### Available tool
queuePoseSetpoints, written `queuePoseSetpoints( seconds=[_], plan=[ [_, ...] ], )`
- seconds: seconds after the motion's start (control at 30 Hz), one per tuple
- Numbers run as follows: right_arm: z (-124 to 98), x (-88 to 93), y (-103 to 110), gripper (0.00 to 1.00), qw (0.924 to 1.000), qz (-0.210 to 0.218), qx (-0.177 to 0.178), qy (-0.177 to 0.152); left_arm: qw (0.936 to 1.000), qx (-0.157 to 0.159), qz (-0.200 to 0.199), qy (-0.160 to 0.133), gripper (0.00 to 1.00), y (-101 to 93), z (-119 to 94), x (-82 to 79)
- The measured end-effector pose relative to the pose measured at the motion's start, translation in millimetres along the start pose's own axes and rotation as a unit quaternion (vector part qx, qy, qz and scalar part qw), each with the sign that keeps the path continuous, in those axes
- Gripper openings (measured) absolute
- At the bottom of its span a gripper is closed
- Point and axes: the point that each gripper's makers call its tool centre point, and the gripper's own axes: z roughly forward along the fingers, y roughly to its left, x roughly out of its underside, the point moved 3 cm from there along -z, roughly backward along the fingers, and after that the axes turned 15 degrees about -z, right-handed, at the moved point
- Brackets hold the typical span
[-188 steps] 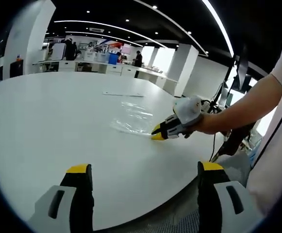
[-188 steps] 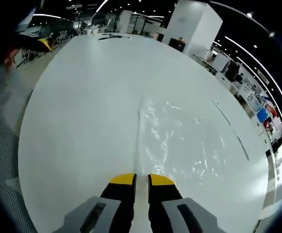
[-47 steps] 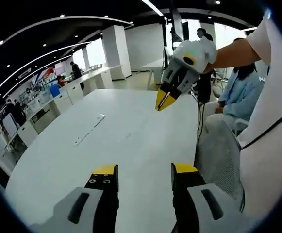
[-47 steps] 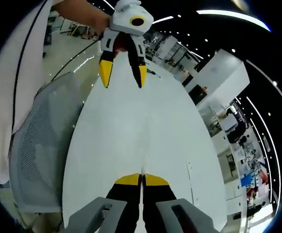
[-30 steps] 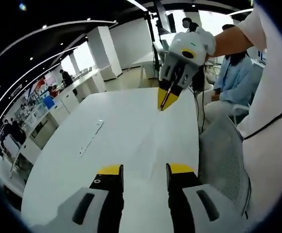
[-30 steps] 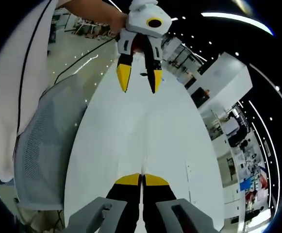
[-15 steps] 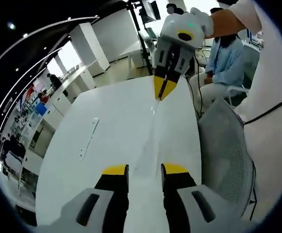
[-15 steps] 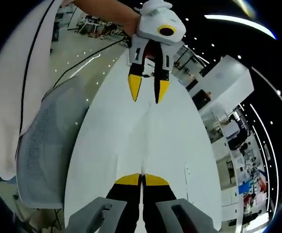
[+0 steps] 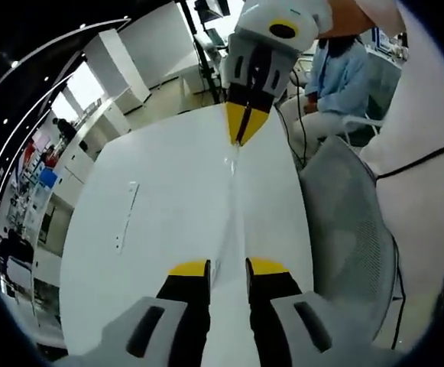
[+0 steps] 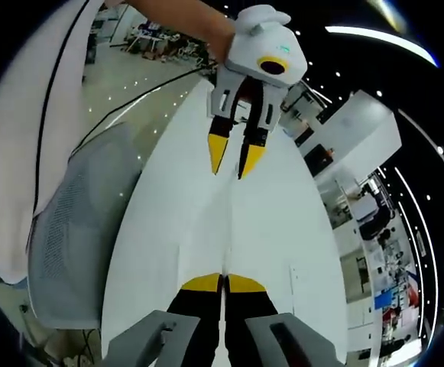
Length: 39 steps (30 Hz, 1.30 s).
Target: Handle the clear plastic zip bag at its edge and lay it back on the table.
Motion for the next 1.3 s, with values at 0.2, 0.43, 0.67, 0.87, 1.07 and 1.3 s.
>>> queuePoseSetpoints(
  seconds=[0.2, 0.43, 0.67, 0.87, 1.07, 1.3],
  plan=[
    [-1, -1.8, -1, 0.0, 1.0, -0.004, 0.001, -0.002, 0.9995, -0.001, 0.02, 0.025, 0.12, 3.9, 1, 2.6],
    [-1, -2.4, -1, 0.0, 1.0, -0.005, 0.001, -0.004, 0.9989, 0.008, 0.021, 0.04, 0.09, 5.7, 3, 7.8],
    [-1, -3.6, 0, 0.0, 1.0, -0.005, 0.002, -0.005, 0.9984, 0.014, 0.021, 0.051, 0.08, 7.5, 9, 10.5],
    [-1, -4.5, 0, 0.0, 1.0, -0.006, 0.002, -0.006, 0.9977, 0.018, 0.025, 0.06, 0.05, 6.8, 11, 11.3],
    [-2, -5.1, 0, 0.0, 1.0, -0.005, 0.003, -0.007, 0.9964, 0.02, 0.031, 0.076, 0.01, 6.6, 15, 17.7],
    [-1, -5.7, 0, 0.0, 1.0, -0.004, 0.003, -0.007, 0.9966, 0.021, 0.024, 0.076, 0.0, 6.1, 16, 18.9]
  ],
)
